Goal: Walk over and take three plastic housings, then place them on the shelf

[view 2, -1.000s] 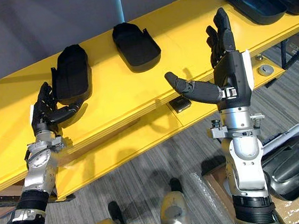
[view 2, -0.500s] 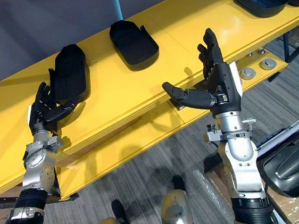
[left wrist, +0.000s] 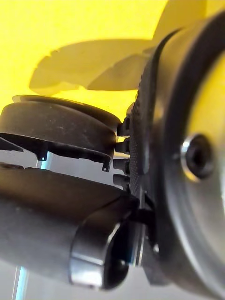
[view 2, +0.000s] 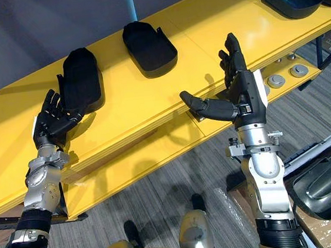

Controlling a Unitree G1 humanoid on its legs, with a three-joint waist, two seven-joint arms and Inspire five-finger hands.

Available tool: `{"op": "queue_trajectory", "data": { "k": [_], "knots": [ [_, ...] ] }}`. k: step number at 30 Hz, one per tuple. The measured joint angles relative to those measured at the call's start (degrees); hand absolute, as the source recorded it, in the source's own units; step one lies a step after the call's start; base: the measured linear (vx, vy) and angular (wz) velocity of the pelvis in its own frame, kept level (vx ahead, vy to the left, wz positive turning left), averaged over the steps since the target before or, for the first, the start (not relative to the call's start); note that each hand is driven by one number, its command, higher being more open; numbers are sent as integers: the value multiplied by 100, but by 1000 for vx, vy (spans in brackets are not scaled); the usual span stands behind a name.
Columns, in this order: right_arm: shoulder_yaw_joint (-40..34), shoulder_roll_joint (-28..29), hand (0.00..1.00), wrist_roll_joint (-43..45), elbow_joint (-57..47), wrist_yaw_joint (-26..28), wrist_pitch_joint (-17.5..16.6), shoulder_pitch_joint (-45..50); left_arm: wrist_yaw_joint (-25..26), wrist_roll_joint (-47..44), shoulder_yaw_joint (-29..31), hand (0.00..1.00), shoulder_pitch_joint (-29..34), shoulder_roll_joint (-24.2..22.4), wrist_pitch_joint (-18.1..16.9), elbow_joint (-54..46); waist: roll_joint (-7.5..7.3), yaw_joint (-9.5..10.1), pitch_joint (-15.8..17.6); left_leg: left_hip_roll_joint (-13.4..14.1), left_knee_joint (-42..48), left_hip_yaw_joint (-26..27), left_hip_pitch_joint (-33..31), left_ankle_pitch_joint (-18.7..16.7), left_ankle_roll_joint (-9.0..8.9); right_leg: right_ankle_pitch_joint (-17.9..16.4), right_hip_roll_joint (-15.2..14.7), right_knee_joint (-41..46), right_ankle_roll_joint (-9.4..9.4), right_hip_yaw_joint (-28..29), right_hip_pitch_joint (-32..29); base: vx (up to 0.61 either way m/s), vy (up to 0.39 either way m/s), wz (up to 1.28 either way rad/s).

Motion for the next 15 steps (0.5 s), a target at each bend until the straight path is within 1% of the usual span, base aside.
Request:
{"op": "queue_trajectory", "data": {
  "k": [9, 15],
  "knots": [
    [42, 3, 100, -4, 1, -9, 5, 36, -309, -355, -128, 100, 9, 16, 30, 0, -16, 1, 25, -36, -2, -2, 40, -33, 17, 1, -43, -47, 22, -26, 80, 0, 0, 0],
    [43, 5, 100, -3, 34, -11, 6, 35, -449, -362, -129, 100, 17, 36, 63, -1, -25, 3, 31, -59, -1, -10, 42, -37, 24, 28, -68, -102, 32, -35, 107, 0, 0, 0]
  ]
}}
